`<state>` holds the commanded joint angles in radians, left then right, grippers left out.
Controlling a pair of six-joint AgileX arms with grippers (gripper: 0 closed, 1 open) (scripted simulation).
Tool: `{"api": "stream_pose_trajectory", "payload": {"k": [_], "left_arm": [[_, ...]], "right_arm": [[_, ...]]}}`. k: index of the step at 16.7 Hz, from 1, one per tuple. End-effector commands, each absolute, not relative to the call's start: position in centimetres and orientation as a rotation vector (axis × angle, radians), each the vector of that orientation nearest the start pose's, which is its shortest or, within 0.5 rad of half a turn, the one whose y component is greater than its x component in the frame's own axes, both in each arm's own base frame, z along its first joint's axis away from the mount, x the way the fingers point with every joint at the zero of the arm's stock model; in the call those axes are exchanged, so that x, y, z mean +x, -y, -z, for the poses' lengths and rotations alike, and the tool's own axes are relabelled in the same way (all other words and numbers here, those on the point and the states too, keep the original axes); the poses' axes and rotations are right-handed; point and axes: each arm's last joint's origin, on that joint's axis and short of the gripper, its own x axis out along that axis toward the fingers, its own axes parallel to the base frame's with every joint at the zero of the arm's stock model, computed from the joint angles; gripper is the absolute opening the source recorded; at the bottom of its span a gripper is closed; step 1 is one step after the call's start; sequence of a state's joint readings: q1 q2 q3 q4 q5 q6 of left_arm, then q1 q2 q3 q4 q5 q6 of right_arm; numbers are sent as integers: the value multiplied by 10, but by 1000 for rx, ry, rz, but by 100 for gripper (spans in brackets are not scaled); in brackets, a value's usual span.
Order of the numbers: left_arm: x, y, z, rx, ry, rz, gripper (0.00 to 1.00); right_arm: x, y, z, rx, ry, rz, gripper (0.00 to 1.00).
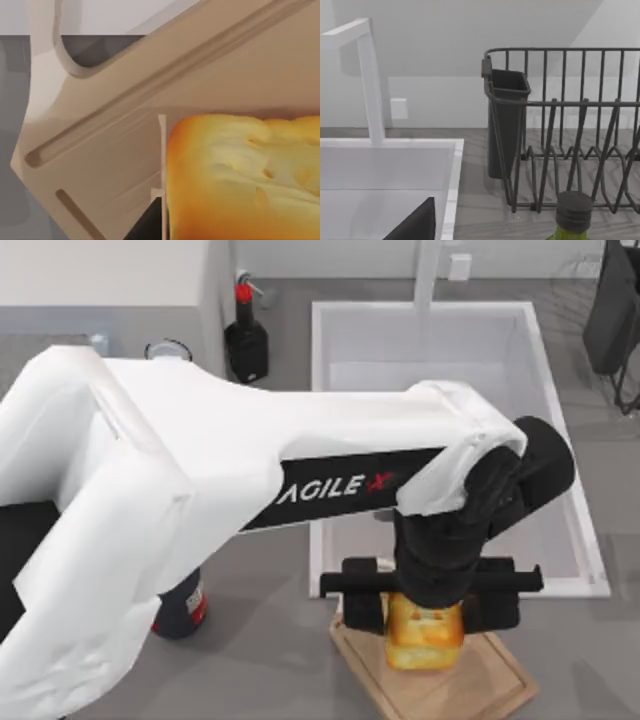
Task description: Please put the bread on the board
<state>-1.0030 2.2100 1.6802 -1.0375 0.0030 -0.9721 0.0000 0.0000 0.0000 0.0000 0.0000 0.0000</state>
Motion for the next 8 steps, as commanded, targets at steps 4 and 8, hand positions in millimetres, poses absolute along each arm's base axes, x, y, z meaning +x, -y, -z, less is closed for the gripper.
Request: {"api": "stream_pose_trajectory", "payload": {"k": [4, 8], "left_arm": [[232, 356, -141, 15, -1569, 19, 100], [232, 356, -141, 15, -1569, 19, 100]], "right_arm": [[106, 1, -160, 0, 0, 0, 100], [106, 1, -160, 0, 0, 0, 100]]}}
